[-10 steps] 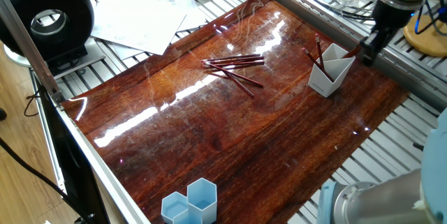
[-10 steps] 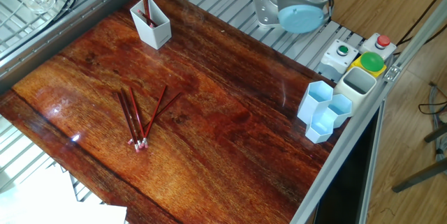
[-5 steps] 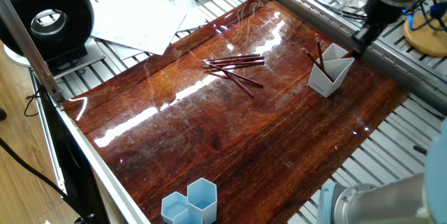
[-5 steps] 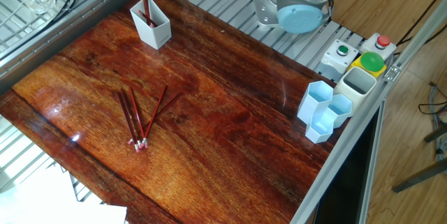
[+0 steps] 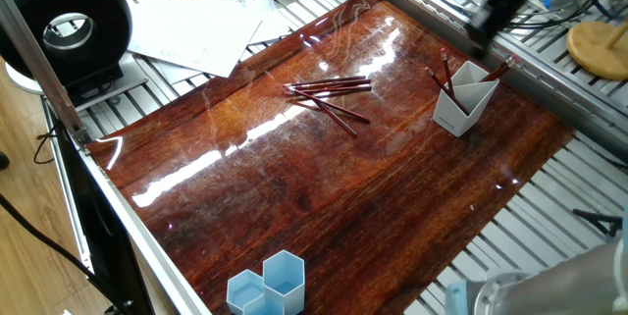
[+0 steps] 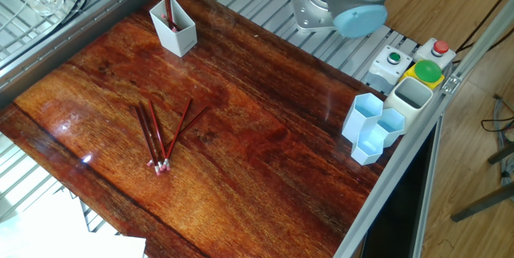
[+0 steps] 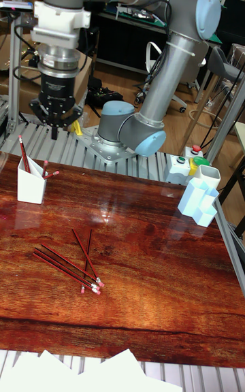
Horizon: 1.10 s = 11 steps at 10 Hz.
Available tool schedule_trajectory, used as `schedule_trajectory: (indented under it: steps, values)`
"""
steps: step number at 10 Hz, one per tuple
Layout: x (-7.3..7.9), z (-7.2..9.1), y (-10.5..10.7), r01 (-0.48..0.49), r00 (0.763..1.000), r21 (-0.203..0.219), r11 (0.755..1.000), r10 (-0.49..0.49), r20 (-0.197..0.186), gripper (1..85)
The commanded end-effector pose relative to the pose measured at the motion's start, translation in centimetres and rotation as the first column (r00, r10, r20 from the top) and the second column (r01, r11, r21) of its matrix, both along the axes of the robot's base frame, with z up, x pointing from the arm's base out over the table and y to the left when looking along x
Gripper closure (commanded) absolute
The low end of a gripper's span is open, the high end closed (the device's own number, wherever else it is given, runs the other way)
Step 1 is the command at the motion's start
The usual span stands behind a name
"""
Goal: Put the pen into the pen holder
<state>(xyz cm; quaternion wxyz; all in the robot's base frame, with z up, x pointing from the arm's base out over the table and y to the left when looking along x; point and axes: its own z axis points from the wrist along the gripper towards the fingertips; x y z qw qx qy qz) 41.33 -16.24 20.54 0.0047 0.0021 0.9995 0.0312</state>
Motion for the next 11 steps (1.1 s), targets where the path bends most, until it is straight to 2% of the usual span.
schedule_trajectory:
  steps: [1, 2, 4, 5, 6, 8, 9, 11]
  values:
    - [6.1, -2.0, 1.2, -0.041, 0.998, 0.051, 0.998, 0.038, 0.059, 84.7]
    - [5.8, -3.3, 0.5, -0.073, 0.997, 0.041, 0.996, 0.071, 0.042, 84.7]
    - [2.1, -2.6, -0.6, -0.087, 0.995, -0.013, 0.996, 0.086, -0.051, 84.7]
    - [1.6, -2.6, -0.9, -0.079, 0.995, -0.024, 0.997, 0.077, -0.069, 84.7]
    - [2.1, -2.6, -1.1, -0.084, 0.995, -0.033, 0.996, 0.082, -0.051, 84.7]
    - [4.0, -2.6, -1.1, -0.097, 0.995, -0.038, 0.995, 0.098, 0.021, 84.7]
    - [3.0, -2.6, -0.7, -0.191, 0.982, -0.019, 0.981, 0.191, -0.009, 84.7]
    - [2.9, -2.6, -0.1, -0.158, 0.987, 0.003, 0.987, 0.158, -0.013, 84.7]
